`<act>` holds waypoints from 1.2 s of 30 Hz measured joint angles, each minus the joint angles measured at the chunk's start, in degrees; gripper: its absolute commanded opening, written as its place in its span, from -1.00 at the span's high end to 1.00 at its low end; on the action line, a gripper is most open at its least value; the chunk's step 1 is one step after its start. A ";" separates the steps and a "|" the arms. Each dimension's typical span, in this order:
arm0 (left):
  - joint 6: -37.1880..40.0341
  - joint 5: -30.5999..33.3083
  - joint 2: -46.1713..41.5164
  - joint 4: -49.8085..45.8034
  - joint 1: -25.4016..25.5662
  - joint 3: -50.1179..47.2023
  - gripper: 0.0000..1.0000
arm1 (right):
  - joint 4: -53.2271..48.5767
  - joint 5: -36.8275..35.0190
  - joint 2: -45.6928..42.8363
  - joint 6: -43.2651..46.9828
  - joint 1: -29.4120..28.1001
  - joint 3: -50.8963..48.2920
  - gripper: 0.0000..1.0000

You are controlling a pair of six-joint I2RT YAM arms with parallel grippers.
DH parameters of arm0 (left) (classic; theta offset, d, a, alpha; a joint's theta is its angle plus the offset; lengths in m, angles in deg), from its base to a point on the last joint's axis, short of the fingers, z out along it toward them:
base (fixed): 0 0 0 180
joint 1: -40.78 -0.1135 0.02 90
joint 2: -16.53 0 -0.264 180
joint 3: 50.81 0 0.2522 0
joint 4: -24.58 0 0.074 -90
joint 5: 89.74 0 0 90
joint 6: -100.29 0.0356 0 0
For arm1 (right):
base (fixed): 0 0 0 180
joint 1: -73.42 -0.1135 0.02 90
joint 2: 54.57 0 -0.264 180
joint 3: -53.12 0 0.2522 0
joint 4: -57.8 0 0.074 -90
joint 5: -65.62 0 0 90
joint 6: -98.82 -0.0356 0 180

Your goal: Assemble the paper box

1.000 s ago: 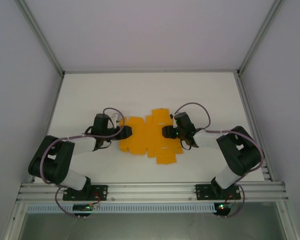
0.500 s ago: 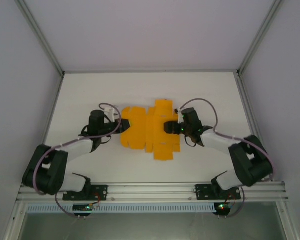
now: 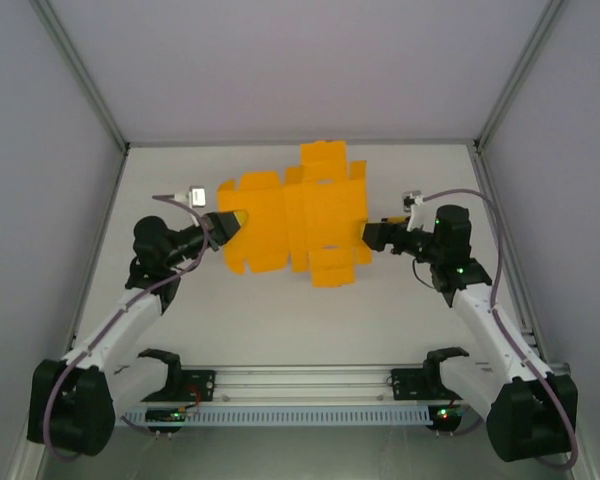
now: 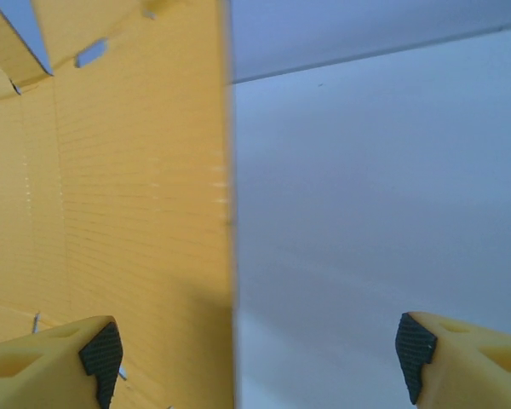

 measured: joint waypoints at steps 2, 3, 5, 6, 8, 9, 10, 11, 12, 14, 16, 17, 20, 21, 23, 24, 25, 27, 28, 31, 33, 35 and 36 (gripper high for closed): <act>-0.37 -0.37 -2.23 -0.07 0.00 0.00 1.00 | 2.16 4.31 0.22 -1.81 0.96 0.00 -0.48; -0.48 -0.46 -2.97 -0.07 0.00 0.00 1.00 | 3.67 6.29 0.50 -3.06 1.01 0.00 -0.35; -0.63 -0.59 -4.28 -0.11 0.00 0.00 1.00 | 6.86 9.90 1.40 -5.49 0.96 0.02 0.01; -0.74 -0.59 -4.72 -0.17 0.00 0.00 1.00 | 8.44 11.52 2.01 -6.82 0.94 0.09 0.13; -0.76 -0.57 -5.16 -0.50 0.00 0.00 1.00 | 11.74 14.45 3.37 -9.20 0.92 0.11 0.37; -0.76 -0.52 -5.25 -0.68 0.00 0.00 1.00 | 13.11 15.37 3.85 -10.16 0.92 0.07 0.52; -0.74 -0.52 -5.27 -0.90 0.00 0.00 1.00 | 14.64 16.33 4.35 -10.95 0.92 0.04 0.66; -0.74 -0.52 -5.27 -1.31 0.00 0.00 1.00 | 15.98 17.27 4.79 -11.96 0.87 0.04 0.83; -0.55 -0.37 -5.27 -1.70 0.00 0.00 1.00 | 16.81 17.88 4.98 -12.55 0.79 0.04 0.93; 0.07 0.26 -5.29 -2.58 -0.02 0.00 0.54 | 18.08 18.80 5.22 -13.25 0.63 0.07 1.00; 1.49 1.51 -5.66 -4.98 -0.07 0.22 -0.96 | 18.60 18.78 5.25 -13.46 0.46 0.07 1.00; 2.67 2.89 -5.97 -7.65 -0.04 0.63 -0.99 | 18.36 18.56 5.25 -13.38 0.28 0.11 1.00; 7.17 9.68 -6.86 -18.21 0.00 3.08 -0.99 | 11.67 15.63 5.46 -8.87 -0.70 1.73 1.00; 8.66 12.74 -7.04 -21.86 0.00 4.00 -0.99 | 8.81 14.25 5.81 -6.88 -1.25 2.62 1.00; 11.19 19.56 -7.17 -29.05 0.00 5.44 -0.99 | 4.48 11.26 7.28 -3.48 -2.60 4.11 1.00; 12.46 23.02 -7.17 -32.46 0.00 5.86 -0.99 | 3.08 9.97 8.24 -2.21 -3.17 4.46 1.00; 13.42 25.81 -7.10 -35.34 0.00 6.01 -0.99 | 1.92 8.70 9.49 -1.07 -3.72 4.61 1.00; 14.97 31.67 -6.82 -41.40 -0.02 6.10 -0.99 | -0.48 5.90 13.00 1.07 -4.66 4.63 1.00; 15.69 34.25 -6.51 -44.30 -0.02 6.10 -0.99 | -1.66 4.44 15.15 2.16 -4.96 4.63 1.00; 17.09 38.14 -5.75 -49.44 -0.02 6.10 -0.99 | -5.70 -0.74 20.79 6.62 -6.14 5.62 1.00; 17.77 38.60 -5.16 -50.80 -0.02 6.10 -0.99 | -8.76 -5.55 23.82 10.71 -8.00 7.34 1.00; 18.27 38.38 -4.31 -51.17 -0.02 6.10 -0.99 | -10.84 -11.78 25.97 15.45 -10.97 9.53 1.00; 18.47 37.99 -3.76 -51.06 -0.02 6.10 -0.99 | -11.06 -15.85 26.75 18.38 -13.05 10.45 1.00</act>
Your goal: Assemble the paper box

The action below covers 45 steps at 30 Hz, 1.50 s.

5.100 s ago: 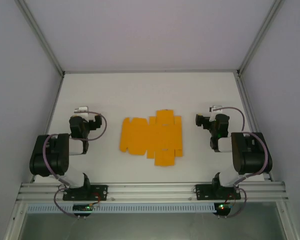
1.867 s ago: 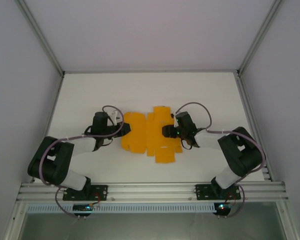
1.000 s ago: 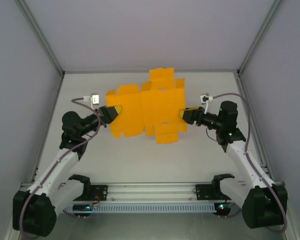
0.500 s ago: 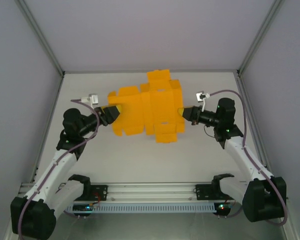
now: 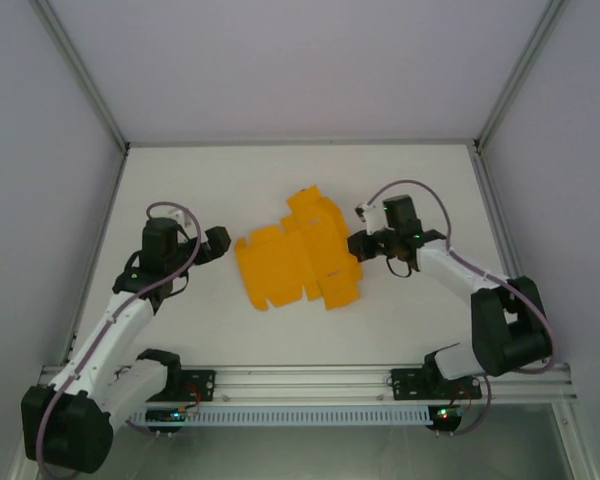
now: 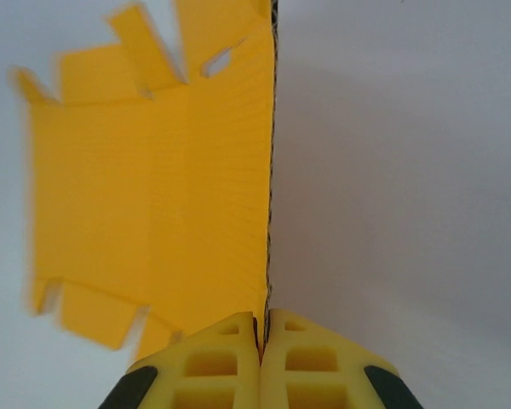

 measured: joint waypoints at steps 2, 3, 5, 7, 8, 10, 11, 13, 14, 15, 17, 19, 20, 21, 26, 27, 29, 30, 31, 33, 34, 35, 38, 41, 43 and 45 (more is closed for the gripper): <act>0.33 -1.38 1.49 0.55 0.00 0.00 -0.99 | 0.68 -8.48 0.90 6.40 -4.55 0.85 1.00; 0.37 -2.40 2.54 1.07 0.00 0.00 -0.99 | 1.66 -12.85 1.29 10.01 -6.97 0.87 1.00; 0.59 -4.39 4.39 2.01 0.02 0.04 -0.99 | 4.11 -20.13 2.40 16.59 -10.88 0.70 1.00; 0.85 -6.40 6.38 2.73 0.02 0.35 -0.99 | 7.74 -26.45 3.80 23.52 -14.19 0.02 0.99; 1.05 -7.10 7.26 3.06 0.02 0.66 -0.99 | 9.62 -28.79 4.44 26.51 -15.10 -0.42 0.99; 1.46 -8.28 9.11 3.26 0.04 1.77 -0.99 | 14.05 -32.92 5.60 32.83 -16.28 -1.64 0.99; 1.66 -8.72 9.92 3.50 0.07 2.38 -0.99 | 16.46 -34.32 6.08 35.87 -16.65 -2.38 0.99; 2.12 -9.31 11.50 4.04 0.07 3.72 -0.99 | 22.18 -36.57 7.17 42.64 -17.53 -4.26 1.00; 2.36 -9.66 12.20 4.22 0.11 4.35 -0.99 | 24.96 -37.46 7.87 46.16 -18.05 -5.18 1.00; 2.75 -9.92 12.94 4.28 0.31 5.07 -0.99 | 26.97 -38.05 8.52 48.92 -18.53 -5.73 1.00; 3.34 -10.58 14.38 4.42 0.81 6.75 -0.99 | 30.95 -39.08 10.10 54.86 -19.76 -6.43 1.00; 3.85 -11.61 15.65 4.61 1.60 8.24 -0.99 | 34.27 -39.71 11.45 59.41 -20.74 -6.64 0.99; 4.09 -12.33 16.33 4.79 2.14 9.11 -0.99 | 36.24 -40.02 12.11 61.75 -21.22 -6.78 1.00; 4.26 -13.29 17.00 5.09 2.75 9.94 -0.99 | 37.99 -40.13 12.57 63.91 -21.53 -6.93 1.00; 4.81 -18.53 22.32 7.19 6.47 15.23 -0.96 | 46.07 -40.41 13.00 70.99 -22.18 -7.89 0.98; 4.76 -19.54 23.47 7.76 7.06 16.15 -0.90 | 47.60 -40.39 13.00 71.91 -22.18 -8.02 0.98; 4.44 -21.16 25.53 8.63 7.89 17.33 -0.77 | 49.99 -40.39 13.00 73.33 -22.18 -8.15 0.97; 4.24 -21.79 26.27 8.85 8.07 17.59 -0.72 | 50.86 -40.37 13.00 73.72 -22.18 -8.17 0.97; 3.87 -22.32 27.02 9.09 8.09 17.68 -0.62 | 51.58 -40.35 12.98 74.12 -22.18 -8.22 0.97; 3.08 -23.34 28.06 9.31 8.09 17.68 -0.52 | 52.70 -40.35 12.98 74.38 -22.18 -8.33 0.97; 2.64 -23.93 28.61 9.64 8.17 17.68 -0.52 | 53.16 -40.37 12.98 74.38 -22.18 -8.50 0.97; 2.34 -24.41 29.03 10.14 8.20 17.68 -0.52 | 53.64 -40.37 12.98 74.38 -22.18 -8.68 0.97; 1.14 -25.51 29.88 11.39 8.68 17.66 -0.42 | 54.90 -40.52 12.98 74.36 -22.18 -9.18 0.97; -0.09 -26.73 31.39 13.31 9.09 17.62 -0.37 | 56.00 -41.20 12.98 74.10 -22.40 -9.44 0.97; -1.11 -27.56 33.00 15.02 9.46 17.57 -0.33 | 56.35 -41.31 12.68 73.35 -22.56 -9.92 0.97; -2.12 -28.52 34.77 16.50 9.90 17.57 -0.26 | 56.30 -41.29 12.00 72.30 -22.67 -10.43 0.97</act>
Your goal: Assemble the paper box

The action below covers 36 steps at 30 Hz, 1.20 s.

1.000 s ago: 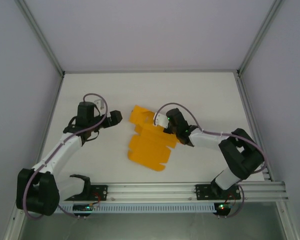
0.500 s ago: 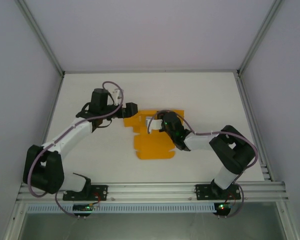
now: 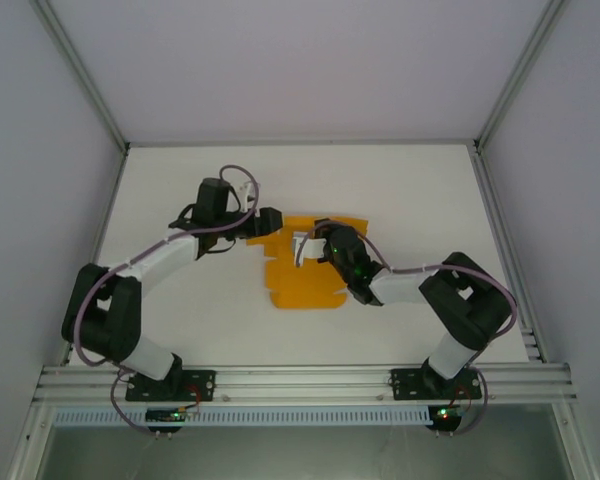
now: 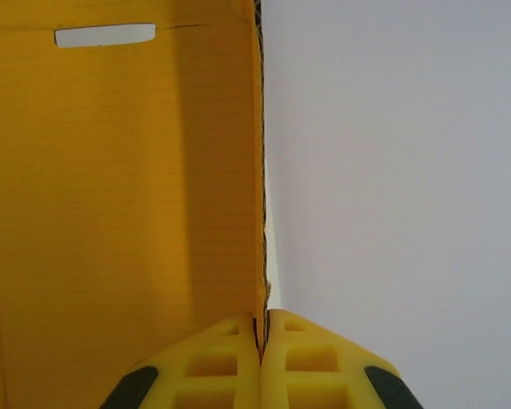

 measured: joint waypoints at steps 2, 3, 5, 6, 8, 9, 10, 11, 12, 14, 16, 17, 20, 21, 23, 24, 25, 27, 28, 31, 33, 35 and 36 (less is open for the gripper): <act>-0.94 -1.27 1.79 1.62 0.46 0.00 -0.19 | -0.13 0.02 -0.70 -1.16 -0.02 -0.20 0.97; -1.62 -2.03 2.86 2.62 0.74 0.00 -0.16 | -0.22 0.02 -1.01 -1.75 -0.04 -0.24 0.97; -2.95 -3.61 4.63 4.57 1.29 0.02 -0.02 | -0.26 0.02 -1.33 -2.60 -0.15 -0.26 0.97; -3.85 -4.52 5.49 5.75 1.51 0.07 0.05 | -0.37 -0.04 -1.36 -3.02 -0.24 -0.26 0.97; -5.14 -5.73 6.54 7.78 2.10 0.11 0.20 | -1.05 -0.20 -1.36 -3.72 -0.26 -0.42 0.97; -5.81 -6.14 6.99 8.66 2.40 0.24 0.27 | -1.16 -0.24 -1.36 -3.89 -0.26 -0.50 0.97; -6.14 -6.45 7.28 9.20 2.67 0.39 0.32 | -1.18 -0.37 -1.36 -4.07 -0.31 -0.52 0.97; -6.49 -6.71 7.45 9.75 2.86 0.52 0.36 | -1.16 -0.50 -1.36 -4.26 -0.37 -0.59 0.97; -6.93 -6.86 7.63 10.29 3.08 0.61 0.37 | -1.14 -0.70 -1.33 -4.42 -0.48 -0.61 0.97; -7.54 -7.02 8.02 11.06 3.15 0.81 0.40 | -1.11 -1.16 -1.33 -4.72 -0.55 -0.63 0.97; -8.04 -7.21 8.35 11.72 3.15 0.85 0.40 | -1.14 -1.64 -1.29 -5.14 -0.57 -0.63 0.96; -8.20 -7.19 8.37 11.87 3.17 0.85 0.41 | -1.11 -1.75 -1.29 -5.33 -0.59 -0.63 0.96; -8.35 -7.15 8.37 12.07 3.26 0.85 0.30 | -1.07 -1.77 -1.29 -5.90 -0.59 -0.72 0.96; -8.55 -6.97 8.37 12.07 3.28 0.85 0.25 | -1.07 -1.77 -1.29 -6.19 -0.63 -0.74 0.96; -8.50 -6.62 8.37 12.07 3.28 0.85 0.15 | -0.85 -1.68 -1.29 -6.60 -0.87 -0.74 0.96; -8.24 -6.45 8.37 11.96 3.28 0.85 0.06 | -0.83 -1.68 -1.29 -6.82 -1.09 -0.74 0.96; -7.98 -6.25 8.37 11.82 3.26 0.85 -0.04 | -0.81 -1.68 -1.29 -6.86 -1.29 -0.74 0.95; -6.78 -5.40 7.76 10.25 3.26 0.83 -0.32 | -0.85 -1.68 -1.29 -6.93 -1.42 -0.74 0.96; -6.08 -4.59 6.95 9.16 3.26 0.70 -0.44 | -0.85 -1.73 -1.31 -7.06 -1.42 -0.74 0.96; -2.73 -0.13 1.33 4.87 3.21 -1.07 -0.80 | -1.14 -1.73 -1.88 -7.19 -1.16 -0.96 0.95; -0.37 3.56 -4.20 1.95 2.78 -2.95 -0.99 | -1.73 -1.75 -2.75 -7.34 -0.92 -1.38 0.95; 1.62 8.11 -9.81 -0.90 2.21 -4.85 -0.99 | -2.40 -1.84 -3.43 -7.48 -0.61 -1.64 0.95; 2.36 10.10 -11.80 -2.14 1.90 -5.53 -0.99 | -2.54 -1.99 -3.74 -7.52 -0.55 -1.81 0.95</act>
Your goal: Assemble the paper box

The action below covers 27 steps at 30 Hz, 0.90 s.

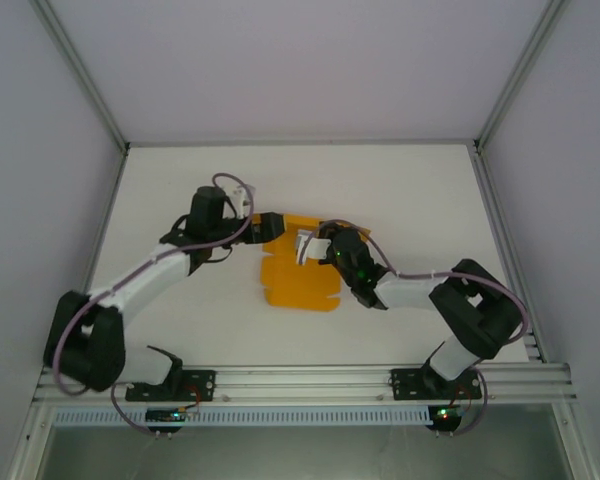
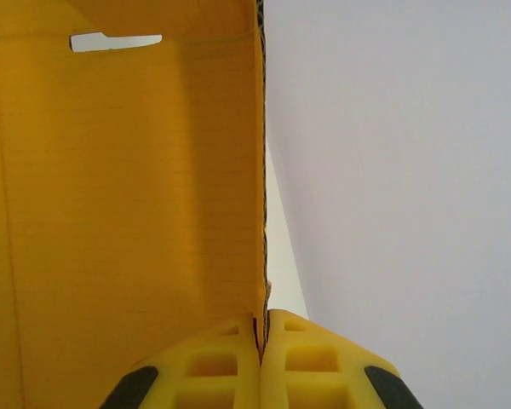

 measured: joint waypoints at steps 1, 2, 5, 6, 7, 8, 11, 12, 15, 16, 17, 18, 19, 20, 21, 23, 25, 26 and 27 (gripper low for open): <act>0.63 2.40 -1.70 -1.46 -0.37 -0.66 -0.99 | -0.22 -0.17 -0.35 -0.20 0.07 -0.15 0.95; 1.27 4.94 -2.99 -3.02 -0.96 -1.31 -0.99 | -0.52 -0.22 -0.79 -0.46 0.11 -0.35 0.94; 2.14 11.56 -3.04 -6.97 -3.30 -2.99 -0.99 | -1.29 -0.37 -1.68 -1.33 0.20 -0.48 0.94; 2.43 13.40 -2.34 -8.09 -4.02 -3.58 -0.99 | -1.51 -0.37 -1.92 -1.73 0.20 -0.48 0.93; 2.51 15.06 -1.38 -9.03 -4.70 -4.17 -0.99 | -1.68 -0.37 -2.16 -2.16 0.20 -0.48 0.93; 2.51 16.41 -0.15 -9.92 -5.18 -4.66 -0.99 | -1.92 -0.37 -2.40 -2.62 0.20 -0.48 0.93; 3.04 17.25 3.48 -10.21 -5.40 -5.35 -0.99 | -2.54 -0.37 -2.71 -4.13 0.20 -0.48 0.93; 3.13 17.05 4.44 -9.97 -5.29 -5.44 -0.99 | -2.80 -0.37 -2.71 -4.63 0.20 -0.46 0.93; 3.10 16.28 6.54 -7.76 -4.72 -5.81 -0.99 | -3.30 -0.35 -2.71 -6.14 0.20 -0.46 0.93; 3.06 15.76 7.10 -6.56 -4.37 -5.88 -0.99 | -3.30 -0.35 -2.71 -6.62 0.17 -0.46 0.93; 3.06 15.50 7.74 -5.42 -3.93 -5.88 -0.99 | -3.28 -0.35 -2.71 -6.97 0.07 -0.46 0.92; 3.06 15.34 8.41 -4.22 -3.37 -5.88 -0.99 | -3.30 -0.35 -2.71 -7.34 0.02 -0.46 0.92; 3.06 15.30 9.20 -3.06 -2.60 -5.88 -1.00 | -3.37 -0.33 -2.71 -7.80 -0.07 -0.46 0.92; 3.06 15.30 9.90 -2.19 -1.84 -5.88 -0.99 | -3.39 -0.33 -2.71 -8.17 -0.09 -0.46 0.92; 3.08 15.32 10.54 -1.53 -0.98 -5.86 -0.98 | -3.39 -0.28 -2.71 -8.57 -0.24 -0.42 0.92; 3.02 15.47 11.43 -0.46 0.39 -5.86 -0.97 | -3.43 -0.15 -2.69 -9.03 -0.59 -0.31 0.92; 2.86 15.89 11.85 0.48 1.57 -5.86 -0.94 | -3.48 -0.15 -2.69 -9.44 -1.05 -0.31 0.91; 2.78 16.28 11.93 0.81 1.95 -5.86 -0.93 | -3.45 -0.17 -2.67 -9.62 -1.25 -0.28 0.90; 2.54 16.98 12.04 1.20 2.36 -5.86 -0.93 | -3.37 -0.17 -2.58 -9.75 -1.42 -0.31 0.91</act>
